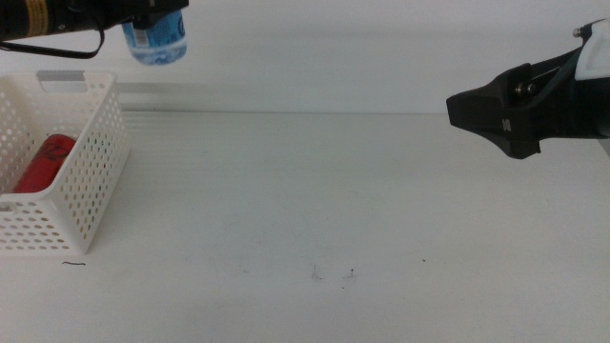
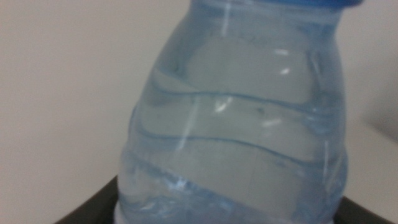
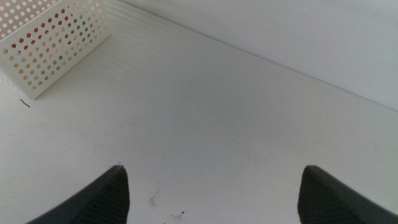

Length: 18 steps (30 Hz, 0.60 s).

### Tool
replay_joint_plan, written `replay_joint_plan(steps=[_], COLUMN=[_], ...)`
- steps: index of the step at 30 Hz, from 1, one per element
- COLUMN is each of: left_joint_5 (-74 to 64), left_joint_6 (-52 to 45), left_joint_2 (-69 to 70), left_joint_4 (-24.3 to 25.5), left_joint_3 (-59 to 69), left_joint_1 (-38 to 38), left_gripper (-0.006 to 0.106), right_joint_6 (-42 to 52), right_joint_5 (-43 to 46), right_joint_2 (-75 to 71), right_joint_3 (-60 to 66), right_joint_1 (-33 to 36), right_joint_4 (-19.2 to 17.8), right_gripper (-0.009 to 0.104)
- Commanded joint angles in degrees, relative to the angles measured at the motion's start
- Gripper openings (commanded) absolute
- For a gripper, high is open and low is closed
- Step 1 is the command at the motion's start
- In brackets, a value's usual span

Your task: Use arms to grab the bottles and put them into the dustbin to the left of the table.

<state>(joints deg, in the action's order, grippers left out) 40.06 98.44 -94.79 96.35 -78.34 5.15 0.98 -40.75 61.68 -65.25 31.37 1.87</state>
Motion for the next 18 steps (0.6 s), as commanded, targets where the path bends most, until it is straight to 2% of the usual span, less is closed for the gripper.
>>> replay_joint_plan(steps=[1, 3, 6, 10, 13, 15, 16, 18], left_joint_5=[-2.1, -7.3, -16.4, -17.2, -15.9, -18.2, -20.6, -26.2], left_joint_6=[-11.0, -18.0, -21.9, -20.8, -18.1, -17.1, -18.5, -31.4], left_joint_2=[1.0, 1.0, 1.0, 1.0, 0.8, 0.4, 0.3, 0.5], left_joint_4=[-13.4, -20.5, -22.2, -20.7, -14.5, -13.2, -17.1, -33.2], left_joint_3=[0.6, 1.1, 1.1, 1.0, 1.0, 1.1, 1.2, 1.8], left_joint_1=[-0.6, -1.6, -3.1, -2.9, -2.9, -3.0, -3.1, -3.4], left_gripper=[0.006, 0.006, 0.006, 0.006, 0.006, 0.006, 0.006, 0.006], right_joint_6=[0.1, 0.1, 0.1, 0.1, 0.1, 0.1, 0.1, 0.1], right_joint_5=[0.4, 0.4, 0.4, 0.3, 0.3, 0.3, 0.3, 0.3], right_joint_2=[-0.3, -0.3, -0.3, -0.3, -0.3, -0.3, -0.3, -0.3], right_joint_3=[-0.4, -0.4, -0.4, -0.4, -0.4, -0.4, -0.4, -0.4], right_joint_1=[0.0, 0.0, 0.0, 0.0, 0.0, 0.0, 0.0, 0.0], right_joint_4=[0.0, 0.0, 0.0, 0.0, 0.0, 0.0, 0.0, 0.0], right_gripper=[0.084, 0.084, 0.084, 0.084, 0.084, 0.084, 0.084, 0.084])
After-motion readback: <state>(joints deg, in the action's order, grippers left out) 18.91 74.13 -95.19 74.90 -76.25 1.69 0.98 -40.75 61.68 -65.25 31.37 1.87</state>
